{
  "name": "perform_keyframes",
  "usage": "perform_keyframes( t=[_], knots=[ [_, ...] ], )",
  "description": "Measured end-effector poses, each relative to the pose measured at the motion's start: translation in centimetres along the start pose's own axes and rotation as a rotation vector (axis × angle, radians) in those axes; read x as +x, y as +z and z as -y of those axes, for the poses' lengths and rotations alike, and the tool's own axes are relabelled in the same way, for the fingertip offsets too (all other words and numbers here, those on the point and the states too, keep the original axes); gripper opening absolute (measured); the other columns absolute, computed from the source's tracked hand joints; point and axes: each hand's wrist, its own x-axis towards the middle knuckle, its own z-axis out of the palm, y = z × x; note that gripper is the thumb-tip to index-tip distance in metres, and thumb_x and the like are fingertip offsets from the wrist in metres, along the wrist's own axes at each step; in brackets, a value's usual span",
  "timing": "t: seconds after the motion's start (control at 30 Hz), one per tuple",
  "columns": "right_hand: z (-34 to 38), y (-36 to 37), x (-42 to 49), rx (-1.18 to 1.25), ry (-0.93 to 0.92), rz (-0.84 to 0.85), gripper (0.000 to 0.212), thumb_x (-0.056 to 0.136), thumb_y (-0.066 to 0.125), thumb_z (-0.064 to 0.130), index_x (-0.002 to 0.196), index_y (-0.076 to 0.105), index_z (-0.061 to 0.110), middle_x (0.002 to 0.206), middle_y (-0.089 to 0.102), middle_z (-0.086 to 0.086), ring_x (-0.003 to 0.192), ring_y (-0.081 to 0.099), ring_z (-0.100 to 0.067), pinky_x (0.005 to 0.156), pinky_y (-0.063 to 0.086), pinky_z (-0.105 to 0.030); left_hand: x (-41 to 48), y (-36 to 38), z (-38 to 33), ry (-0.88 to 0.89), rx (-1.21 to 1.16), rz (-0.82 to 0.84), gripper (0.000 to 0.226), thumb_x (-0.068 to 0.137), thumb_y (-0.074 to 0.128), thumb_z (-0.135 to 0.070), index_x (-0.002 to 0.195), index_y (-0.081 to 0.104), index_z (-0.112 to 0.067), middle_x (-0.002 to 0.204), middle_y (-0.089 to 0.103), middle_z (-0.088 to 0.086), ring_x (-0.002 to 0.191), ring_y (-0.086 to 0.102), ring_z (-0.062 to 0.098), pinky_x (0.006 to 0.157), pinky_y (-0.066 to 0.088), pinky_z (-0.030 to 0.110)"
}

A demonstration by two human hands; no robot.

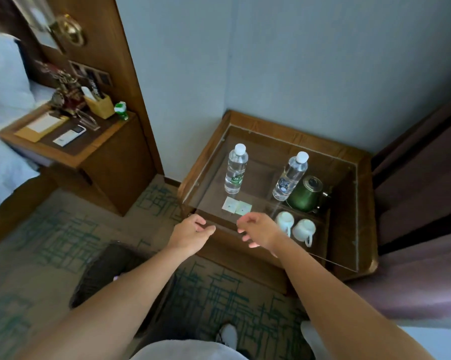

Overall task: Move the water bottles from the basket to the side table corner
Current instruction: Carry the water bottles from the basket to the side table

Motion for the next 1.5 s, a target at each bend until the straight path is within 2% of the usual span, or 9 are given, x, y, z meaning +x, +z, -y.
perform_keyframes(
  t=[0.1,0.2,0.3,0.47,0.67,0.83,0.93,1.2,1.5],
  knots=[
    [2.4,1.7,-0.6,-0.17,-0.066,0.016,0.025,0.098,0.048,0.014,0.112,0.067,0.007,0.105,0.068,-0.017,0.081,0.059,-0.022,0.069,0.051,-0.031,-0.8,-1.1,1.4,0.073,0.104,0.048,0.041,0.09,0.06,-0.052,0.119,0.06,-0.023,0.108,0.069,-0.004,0.098,0.066,0.017,0.086,0.053,0.032],
    [4.7,4.4,-0.5,-0.265,-0.111,-0.025,0.021,0.096,0.054,0.025,0.109,0.068,0.016,0.096,0.067,-0.004,0.083,0.059,-0.02,0.074,0.051,-0.031,-2.1,-2.8,4.3,0.154,0.284,0.065,0.045,0.092,0.055,-0.056,0.123,0.058,-0.024,0.114,0.068,-0.004,0.099,0.066,0.016,0.083,0.055,0.032],
    [6.5,9.0,-0.3,-0.525,-0.156,0.028,0.025,0.099,0.053,0.032,0.117,0.065,0.019,0.119,0.067,-0.006,0.11,0.06,-0.026,0.095,0.049,-0.035,-3.7,-5.6,9.2,0.188,0.491,0.056,0.044,0.095,0.049,-0.056,0.122,0.057,-0.022,0.114,0.066,-0.001,0.099,0.065,0.021,0.075,0.053,0.033],
    [7.1,19.1,0.2,-0.867,-0.184,0.202,0.039,0.1,0.048,0.037,0.131,0.057,0.015,0.133,0.06,-0.012,0.12,0.058,-0.032,0.097,0.05,-0.041,-6.2,-10.4,20.6,0.073,0.709,0.138,0.044,0.098,0.042,-0.052,0.125,0.054,-0.019,0.121,0.062,0.004,0.106,0.063,0.027,0.081,0.056,0.042],
    [7.9,28.2,0.4,-1.203,-0.299,0.395,0.044,0.099,0.046,0.04,0.131,0.054,0.011,0.128,0.061,-0.013,0.118,0.059,-0.033,0.095,0.053,-0.05,-9.8,-13.6,30.0,-0.236,0.559,0.108,0.043,0.09,0.045,-0.052,0.115,0.058,-0.02,0.115,0.066,0.005,0.106,0.065,0.028,0.082,0.054,0.039],
    [10.4,33.3,2.4,-1.405,-0.438,0.495,0.045,0.101,0.041,0.044,0.131,0.051,0.012,0.128,0.059,-0.016,0.12,0.054,-0.038,0.091,0.051,-0.047,-9.5,-13.8,33.3,-0.419,0.418,0.041,0.05,0.09,0.043,-0.062,0.117,0.059,-0.023,0.114,0.067,0.007,0.104,0.066,0.03,0.078,0.055,0.038],
    [11.3,35.0,4.2,-1.487,-0.49,0.569,0.047,0.103,0.039,0.046,0.134,0.048,0.012,0.131,0.057,-0.016,0.123,0.051,-0.039,0.09,0.048,-0.047,-8.3,-13.1,33.6,-0.507,0.399,-0.011,0.053,0.095,0.036,-0.062,0.12,0.057,-0.02,0.116,0.066,0.009,0.108,0.063,0.031,0.074,0.048,0.038],
    [12.3,36.7,14.1,-1.532,-0.574,0.738,0.06,0.103,0.037,0.045,0.154,0.031,0.014,0.145,0.051,-0.015,0.129,0.052,-0.035,0.099,0.047,-0.045,-0.7,-11.0,31.0,-0.762,0.244,-0.118,0.05,0.098,0.034,-0.057,0.113,0.057,-0.016,0.107,0.066,0.01,0.097,0.066,0.03,0.072,0.05,0.038],
    [11.3,39.5,25.8,-1.654,-0.56,0.777,0.06,0.105,0.037,0.045,0.155,0.03,0.013,0.149,0.047,-0.014,0.132,0.049,-0.035,0.099,0.048,-0.045,9.0,-5.4,32.4,-0.842,0.083,-0.13,0.051,0.099,0.032,-0.055,0.12,0.057,-0.015,0.115,0.065,0.012,0.107,0.062,0.034,0.078,0.048,0.04]
  ],
)
